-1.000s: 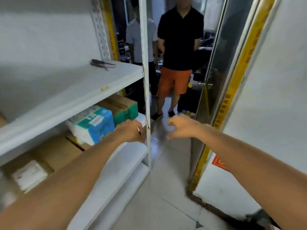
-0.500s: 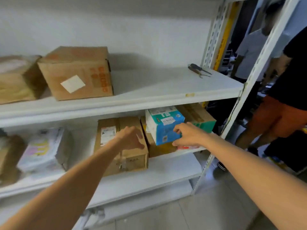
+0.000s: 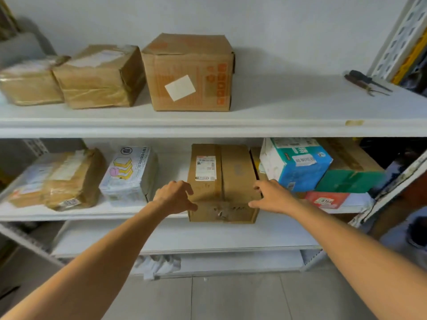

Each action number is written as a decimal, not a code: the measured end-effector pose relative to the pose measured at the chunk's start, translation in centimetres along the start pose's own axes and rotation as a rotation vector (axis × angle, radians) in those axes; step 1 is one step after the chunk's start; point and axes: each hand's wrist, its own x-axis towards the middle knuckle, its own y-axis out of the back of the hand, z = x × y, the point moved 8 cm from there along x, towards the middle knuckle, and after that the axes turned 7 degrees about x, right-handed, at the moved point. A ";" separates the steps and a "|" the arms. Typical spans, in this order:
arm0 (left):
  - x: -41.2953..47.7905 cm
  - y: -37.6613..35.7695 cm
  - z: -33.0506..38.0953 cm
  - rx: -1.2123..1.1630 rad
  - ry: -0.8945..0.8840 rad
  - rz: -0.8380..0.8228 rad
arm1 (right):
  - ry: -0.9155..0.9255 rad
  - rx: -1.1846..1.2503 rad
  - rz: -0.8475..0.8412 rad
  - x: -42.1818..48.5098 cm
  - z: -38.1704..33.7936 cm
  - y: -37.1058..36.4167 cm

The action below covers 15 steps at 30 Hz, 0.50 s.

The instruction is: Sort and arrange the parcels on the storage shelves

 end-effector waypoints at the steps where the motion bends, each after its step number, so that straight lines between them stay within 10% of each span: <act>1: 0.4 -0.2 -0.5 0.004 -0.002 0.004 | -0.024 0.005 0.010 0.3 0.1 -0.3; 15: 7.0 -6.3 -2.1 -0.643 0.195 0.009 | -0.253 0.243 0.314 4.6 2.1 -4.6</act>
